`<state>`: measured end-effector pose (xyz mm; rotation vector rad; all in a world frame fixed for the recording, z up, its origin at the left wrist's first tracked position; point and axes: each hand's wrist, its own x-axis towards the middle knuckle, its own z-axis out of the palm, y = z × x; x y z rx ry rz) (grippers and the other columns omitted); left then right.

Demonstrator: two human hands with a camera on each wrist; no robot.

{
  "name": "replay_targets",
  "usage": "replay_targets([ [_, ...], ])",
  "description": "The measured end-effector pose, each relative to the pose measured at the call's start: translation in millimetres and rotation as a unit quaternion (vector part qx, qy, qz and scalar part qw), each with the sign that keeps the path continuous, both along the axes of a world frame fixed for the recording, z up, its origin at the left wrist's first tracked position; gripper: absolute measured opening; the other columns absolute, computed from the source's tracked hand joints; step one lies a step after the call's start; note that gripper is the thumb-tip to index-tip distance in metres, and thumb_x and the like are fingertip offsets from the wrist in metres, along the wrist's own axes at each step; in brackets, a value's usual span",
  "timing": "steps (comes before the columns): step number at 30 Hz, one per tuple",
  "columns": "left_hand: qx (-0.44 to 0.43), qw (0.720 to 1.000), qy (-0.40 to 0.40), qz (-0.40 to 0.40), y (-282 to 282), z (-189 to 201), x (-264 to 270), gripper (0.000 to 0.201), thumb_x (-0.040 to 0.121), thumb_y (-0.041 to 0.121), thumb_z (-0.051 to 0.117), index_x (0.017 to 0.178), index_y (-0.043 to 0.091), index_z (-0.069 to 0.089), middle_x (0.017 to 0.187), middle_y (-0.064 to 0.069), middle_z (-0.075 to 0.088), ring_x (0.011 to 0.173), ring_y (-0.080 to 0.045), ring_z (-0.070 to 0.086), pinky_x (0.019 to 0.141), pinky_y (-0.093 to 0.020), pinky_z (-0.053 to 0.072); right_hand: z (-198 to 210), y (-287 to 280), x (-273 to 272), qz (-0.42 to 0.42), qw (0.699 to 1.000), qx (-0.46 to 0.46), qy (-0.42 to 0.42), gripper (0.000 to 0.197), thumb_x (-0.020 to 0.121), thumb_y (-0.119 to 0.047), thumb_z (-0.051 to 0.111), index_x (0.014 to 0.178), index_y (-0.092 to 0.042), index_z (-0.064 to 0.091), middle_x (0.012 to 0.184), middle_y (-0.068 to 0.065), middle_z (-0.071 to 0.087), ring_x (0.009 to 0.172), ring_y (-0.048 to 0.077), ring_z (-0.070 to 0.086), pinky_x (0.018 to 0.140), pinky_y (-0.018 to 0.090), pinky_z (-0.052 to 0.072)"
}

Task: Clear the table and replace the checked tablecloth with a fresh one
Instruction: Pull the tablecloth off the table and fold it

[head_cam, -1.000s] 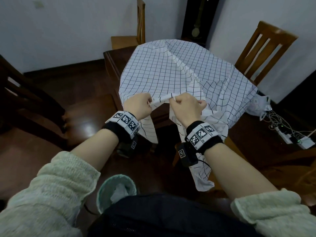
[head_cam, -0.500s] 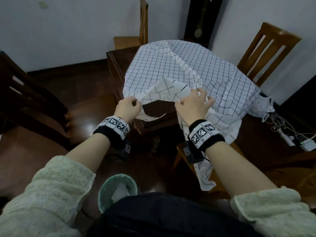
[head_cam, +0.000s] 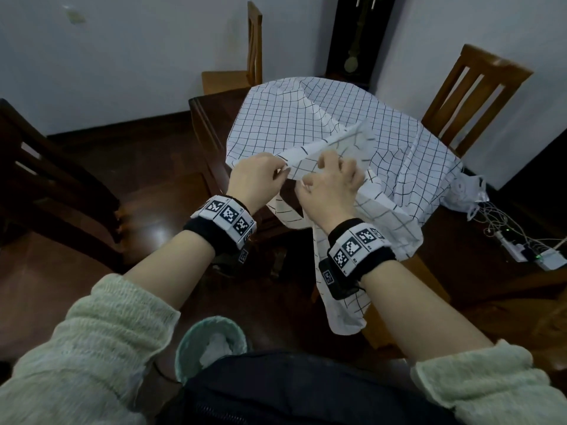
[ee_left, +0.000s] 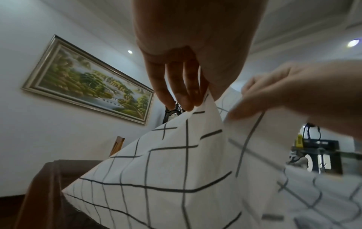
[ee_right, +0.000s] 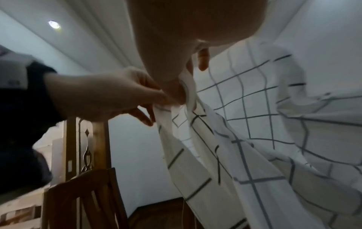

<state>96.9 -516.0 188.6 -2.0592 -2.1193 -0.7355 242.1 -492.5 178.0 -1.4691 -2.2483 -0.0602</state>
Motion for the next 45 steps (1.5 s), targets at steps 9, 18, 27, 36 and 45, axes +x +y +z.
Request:
replay_targets([
  [9,-0.044,0.994,-0.090,-0.041,-6,-2,3,0.047,0.093,0.030,0.056,0.051,0.029,0.035,0.049,0.012,0.038,0.052,-0.009,0.040,0.056,-0.026,0.029,-11,-1,2,-0.045,0.960,-0.210,0.179,0.045,0.087,-0.034,0.051,0.049,-0.011,0.051,0.052,0.000,0.048,0.064,0.024,0.051,0.049,0.028,0.029],
  [18,-0.083,0.950,-0.297,-0.055,-1,-16,2,0.029,0.090,0.028,0.058,0.073,0.009,0.072,0.073,-0.001,0.069,0.073,-0.014,0.063,0.076,-0.038,0.055,-11,-6,-9,-0.021,0.845,-0.367,0.388,0.039,0.088,-0.033,0.060,0.063,-0.003,0.064,0.046,-0.010,0.038,0.049,0.012,0.033,0.054,0.028,0.028],
  [27,-0.125,0.931,-0.308,-0.150,-16,-12,10,0.022,0.083,0.023,0.064,0.104,0.023,0.071,0.099,0.003,0.065,0.089,-0.010,0.063,0.083,-0.026,0.053,-6,-2,-8,-0.029,0.728,-0.447,0.518,0.019,0.090,-0.017,0.054,0.075,-0.012,0.065,0.076,0.005,0.064,0.070,0.017,0.060,0.065,0.026,0.046],
  [36,-0.077,0.964,-0.200,-0.155,-11,-23,6,0.030,0.082,0.031,0.063,0.099,0.008,0.070,0.087,-0.006,0.068,0.087,-0.018,0.062,0.083,-0.041,0.050,-8,2,-9,-0.013,0.702,-0.465,0.539,0.030,0.098,-0.028,0.042,0.087,-0.012,0.066,0.074,-0.002,0.069,0.071,0.014,0.059,0.076,0.029,0.046],
  [45,-0.071,0.973,-0.138,-0.168,-4,-25,4,0.020,0.090,0.019,0.057,0.104,0.015,0.071,0.086,0.000,0.070,0.085,-0.016,0.064,0.081,-0.037,0.050,-3,0,0,0.006,0.699,-0.494,0.516,0.042,0.101,-0.034,0.035,0.082,-0.015,0.067,0.070,-0.007,0.071,0.073,0.010,0.065,0.081,0.029,0.045],
])
